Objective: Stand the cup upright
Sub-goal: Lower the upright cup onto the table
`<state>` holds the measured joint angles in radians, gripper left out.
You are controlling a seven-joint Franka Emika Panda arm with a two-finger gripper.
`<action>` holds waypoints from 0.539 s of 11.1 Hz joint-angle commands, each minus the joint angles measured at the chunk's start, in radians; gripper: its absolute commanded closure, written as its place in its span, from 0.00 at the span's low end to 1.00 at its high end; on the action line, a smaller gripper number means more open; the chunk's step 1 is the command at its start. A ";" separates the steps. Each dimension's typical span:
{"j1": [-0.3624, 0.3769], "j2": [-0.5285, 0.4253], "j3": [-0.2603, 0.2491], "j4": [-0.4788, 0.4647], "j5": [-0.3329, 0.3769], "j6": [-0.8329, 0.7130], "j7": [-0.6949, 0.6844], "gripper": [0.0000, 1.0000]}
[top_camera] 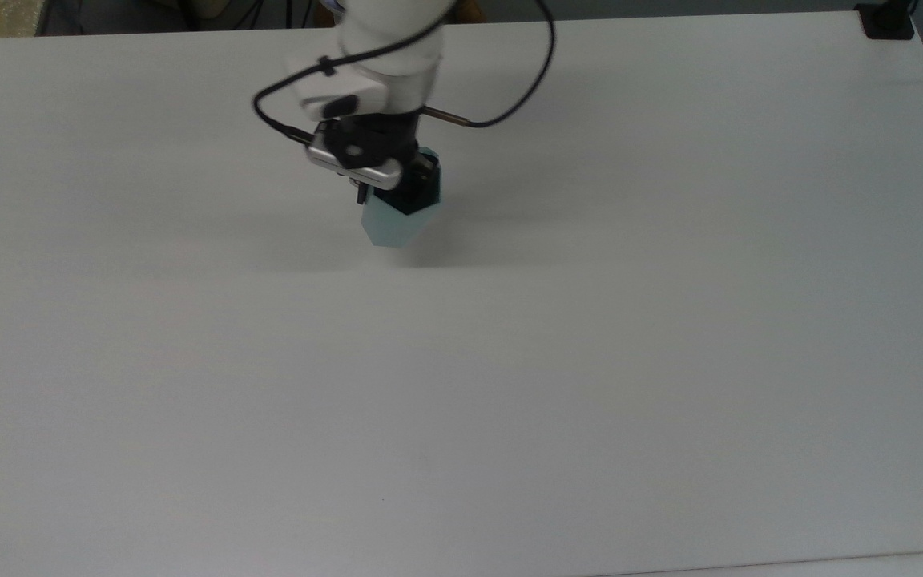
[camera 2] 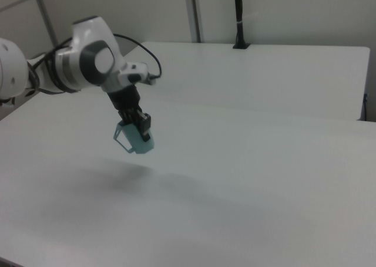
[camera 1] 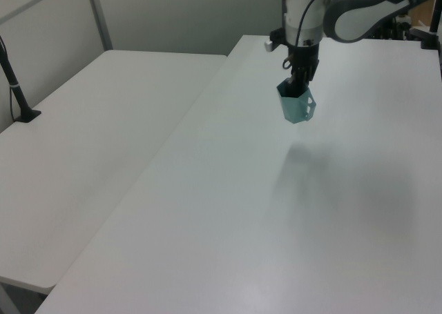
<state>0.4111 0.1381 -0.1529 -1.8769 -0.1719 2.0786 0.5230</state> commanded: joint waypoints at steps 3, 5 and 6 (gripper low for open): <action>-0.118 -0.196 -0.043 -0.356 0.237 0.229 -0.230 1.00; -0.118 -0.195 -0.080 -0.416 0.274 0.305 -0.276 1.00; -0.118 -0.189 -0.082 -0.425 0.276 0.326 -0.279 1.00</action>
<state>0.2862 -0.0146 -0.2192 -2.2221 0.0650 2.3211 0.2845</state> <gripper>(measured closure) 0.885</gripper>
